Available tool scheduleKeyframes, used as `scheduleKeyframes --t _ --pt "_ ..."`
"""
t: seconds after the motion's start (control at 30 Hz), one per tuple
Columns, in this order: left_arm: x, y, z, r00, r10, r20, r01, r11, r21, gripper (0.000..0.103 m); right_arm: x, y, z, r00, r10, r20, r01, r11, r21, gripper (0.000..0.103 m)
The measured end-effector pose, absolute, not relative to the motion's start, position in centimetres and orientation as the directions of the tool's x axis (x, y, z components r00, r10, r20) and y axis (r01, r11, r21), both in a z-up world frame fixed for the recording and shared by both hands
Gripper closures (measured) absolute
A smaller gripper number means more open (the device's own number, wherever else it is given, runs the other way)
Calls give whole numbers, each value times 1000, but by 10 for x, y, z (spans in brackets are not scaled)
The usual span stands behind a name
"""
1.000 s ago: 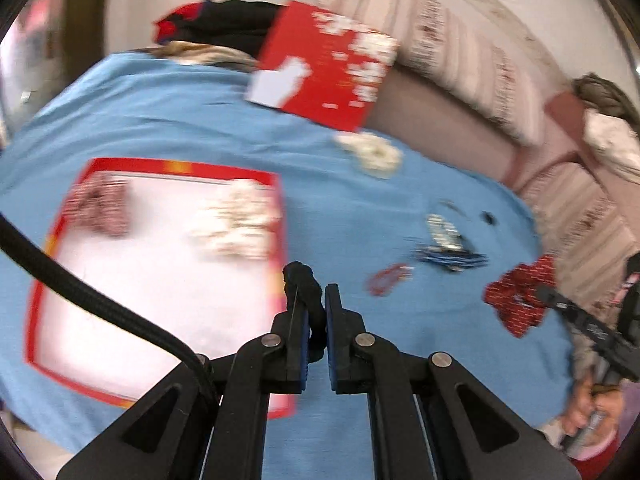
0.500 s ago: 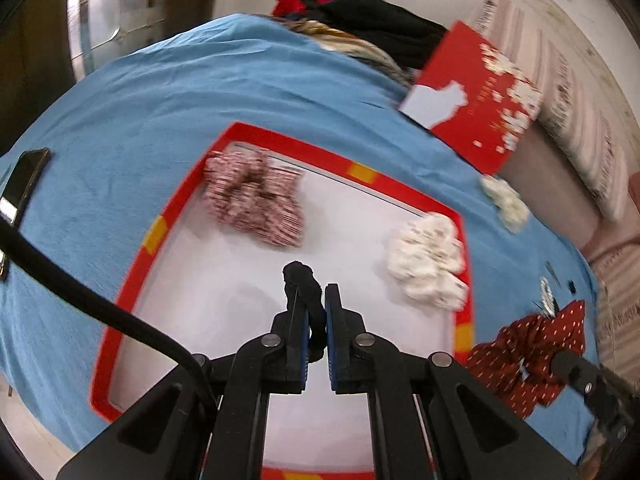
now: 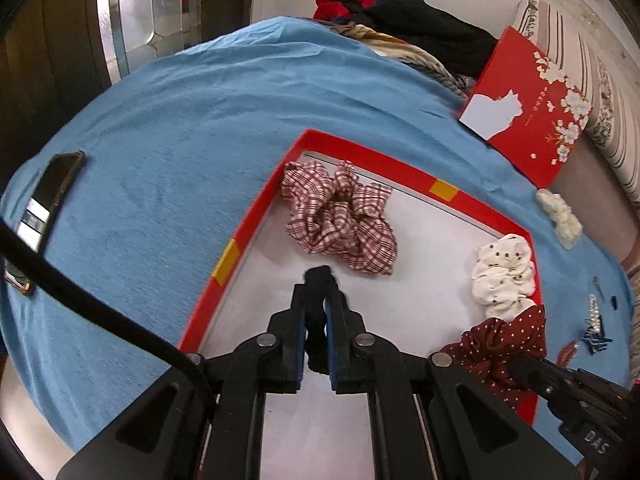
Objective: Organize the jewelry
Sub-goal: 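Carry both items to the tray and release them from both tools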
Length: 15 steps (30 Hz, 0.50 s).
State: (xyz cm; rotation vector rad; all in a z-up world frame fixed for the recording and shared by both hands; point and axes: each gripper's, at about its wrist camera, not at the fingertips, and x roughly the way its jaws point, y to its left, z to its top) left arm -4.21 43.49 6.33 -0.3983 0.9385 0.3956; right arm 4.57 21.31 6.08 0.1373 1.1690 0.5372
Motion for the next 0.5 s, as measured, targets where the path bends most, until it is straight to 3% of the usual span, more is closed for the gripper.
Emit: scheduleKeyframes --t 0.3,0.43,0.5 --pt "-44 429 68 522 267 -810 -509 860 -44 87 52 220 52 298 418 -858 -345 885 312 90" --pt "-46 422 74 532 292 -795 -506 862 -21 73 46 220 62 332 405 -852 -373 886 276 69" --pt "-45 418 77 537 302 -787 -503 864 -12 72 43 218 68 350 406 -844 -379 886 269 67"
